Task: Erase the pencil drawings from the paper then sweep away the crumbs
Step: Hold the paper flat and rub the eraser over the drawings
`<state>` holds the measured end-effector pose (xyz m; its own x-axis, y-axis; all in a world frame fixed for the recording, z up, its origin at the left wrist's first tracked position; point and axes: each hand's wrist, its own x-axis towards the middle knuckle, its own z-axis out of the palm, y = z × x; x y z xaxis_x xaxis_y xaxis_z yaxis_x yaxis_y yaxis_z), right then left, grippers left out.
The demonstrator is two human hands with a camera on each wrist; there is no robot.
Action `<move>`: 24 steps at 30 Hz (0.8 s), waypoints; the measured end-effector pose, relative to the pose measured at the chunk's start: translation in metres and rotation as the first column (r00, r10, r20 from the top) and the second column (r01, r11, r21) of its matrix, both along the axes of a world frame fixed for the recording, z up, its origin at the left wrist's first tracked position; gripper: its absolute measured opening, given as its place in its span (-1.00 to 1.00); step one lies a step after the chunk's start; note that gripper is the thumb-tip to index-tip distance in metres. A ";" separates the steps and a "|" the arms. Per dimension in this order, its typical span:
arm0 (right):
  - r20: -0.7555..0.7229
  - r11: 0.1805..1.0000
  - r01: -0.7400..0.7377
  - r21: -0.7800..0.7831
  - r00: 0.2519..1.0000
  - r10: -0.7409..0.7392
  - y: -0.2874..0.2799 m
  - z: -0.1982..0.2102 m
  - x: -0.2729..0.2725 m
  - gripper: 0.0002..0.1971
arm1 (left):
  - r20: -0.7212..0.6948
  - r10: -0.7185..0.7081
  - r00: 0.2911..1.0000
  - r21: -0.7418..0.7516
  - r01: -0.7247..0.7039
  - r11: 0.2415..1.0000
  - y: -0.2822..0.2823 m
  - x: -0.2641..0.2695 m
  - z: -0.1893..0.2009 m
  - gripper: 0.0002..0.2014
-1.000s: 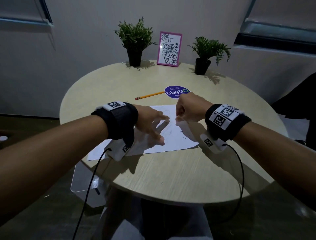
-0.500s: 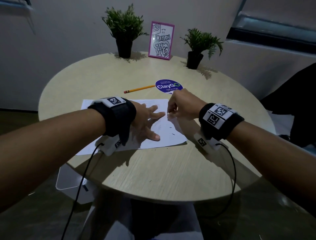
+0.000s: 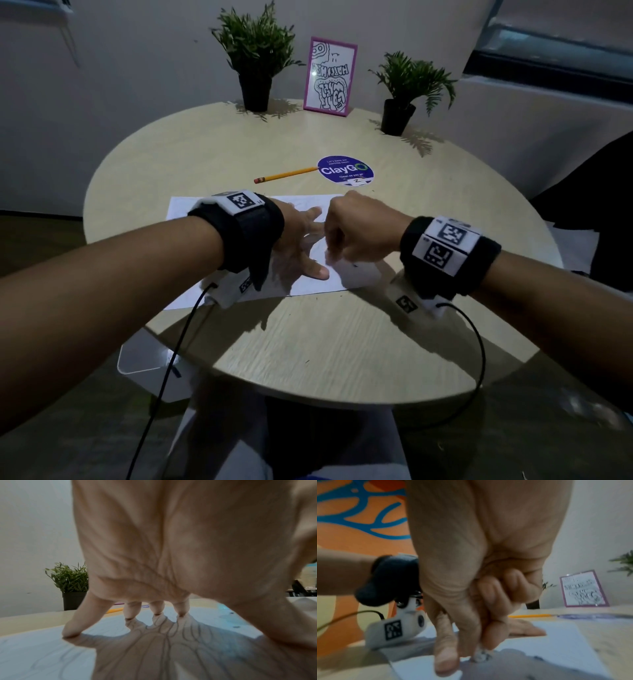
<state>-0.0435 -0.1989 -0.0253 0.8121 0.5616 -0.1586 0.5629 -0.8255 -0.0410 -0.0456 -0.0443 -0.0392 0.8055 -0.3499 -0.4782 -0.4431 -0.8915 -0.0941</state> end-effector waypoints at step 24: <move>0.021 0.996 -0.082 0.022 0.996 0.082 0.002 -0.005 -0.004 -0.84 | -0.053 -0.008 0.999 0.051 0.010 0.999 -0.019 -0.028 0.029 -0.10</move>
<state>-0.0473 -0.1972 -0.0300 0.7661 0.6296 -0.1291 0.6294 -0.7756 -0.0479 -0.0741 -0.0629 -0.0102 0.7755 -0.3307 -0.5378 -0.4567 -0.8820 -0.1161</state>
